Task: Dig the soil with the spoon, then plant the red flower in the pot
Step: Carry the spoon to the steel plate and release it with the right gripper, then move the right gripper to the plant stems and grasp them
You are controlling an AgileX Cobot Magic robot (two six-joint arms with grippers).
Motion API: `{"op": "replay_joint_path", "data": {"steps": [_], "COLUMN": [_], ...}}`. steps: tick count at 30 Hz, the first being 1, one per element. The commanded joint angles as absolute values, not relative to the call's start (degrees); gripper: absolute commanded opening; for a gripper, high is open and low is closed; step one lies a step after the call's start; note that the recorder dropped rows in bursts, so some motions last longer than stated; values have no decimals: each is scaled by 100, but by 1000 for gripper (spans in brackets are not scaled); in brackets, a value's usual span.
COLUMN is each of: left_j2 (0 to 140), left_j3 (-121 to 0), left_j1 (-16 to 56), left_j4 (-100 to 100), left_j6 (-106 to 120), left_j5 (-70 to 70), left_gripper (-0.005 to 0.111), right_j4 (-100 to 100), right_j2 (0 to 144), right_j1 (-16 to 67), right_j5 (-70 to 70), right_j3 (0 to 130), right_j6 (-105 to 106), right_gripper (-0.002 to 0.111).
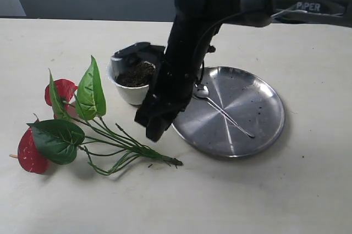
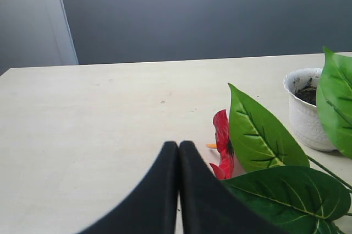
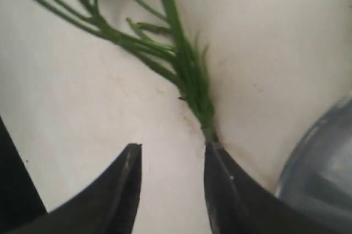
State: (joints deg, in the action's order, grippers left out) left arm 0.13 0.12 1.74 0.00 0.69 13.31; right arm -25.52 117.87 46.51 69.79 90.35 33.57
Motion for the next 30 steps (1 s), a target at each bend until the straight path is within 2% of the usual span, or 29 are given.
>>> {"op": "replay_joint_path", "data": {"steps": [1, 7, 13, 18, 21, 23, 27, 30], "left_j2": [0, 0, 0, 0, 0, 0, 0, 0], "left_j3": [0, 0, 0, 0, 0, 0, 0, 0], "left_j1": [184, 184, 184, 184, 184, 184, 184, 184], "left_j4": [0, 0, 0, 0, 0, 0, 0, 0], "left_j6": [56, 56, 56, 56, 56, 56, 56, 56], "left_j5": [1331, 1331, 1331, 1331, 1331, 1331, 1331, 1331], "left_gripper": [0, 0, 0, 0, 0, 0, 0, 0], "right_j4": [-2386, -1917, -2732, -2690, -2665, -2651, -2655, -2883], "right_j2": [11788, 11712, 10751, 9678, 9169, 8911, 8545, 8475], "right_j1": [5036, 5450, 5544, 5544, 5600, 5611, 5668, 5668], "right_j5": [6996, 6996, 6883, 4788, 4248, 4050, 3273, 2359], "right_j3": [8936, 8936, 8936, 8936, 8880, 8589, 7348, 6222], "right_j6": [3567, 3535, 3868, 3878, 4009, 4055, 4055, 4055], "right_gripper": [37, 37, 37, 37, 33, 29, 29, 34]}}
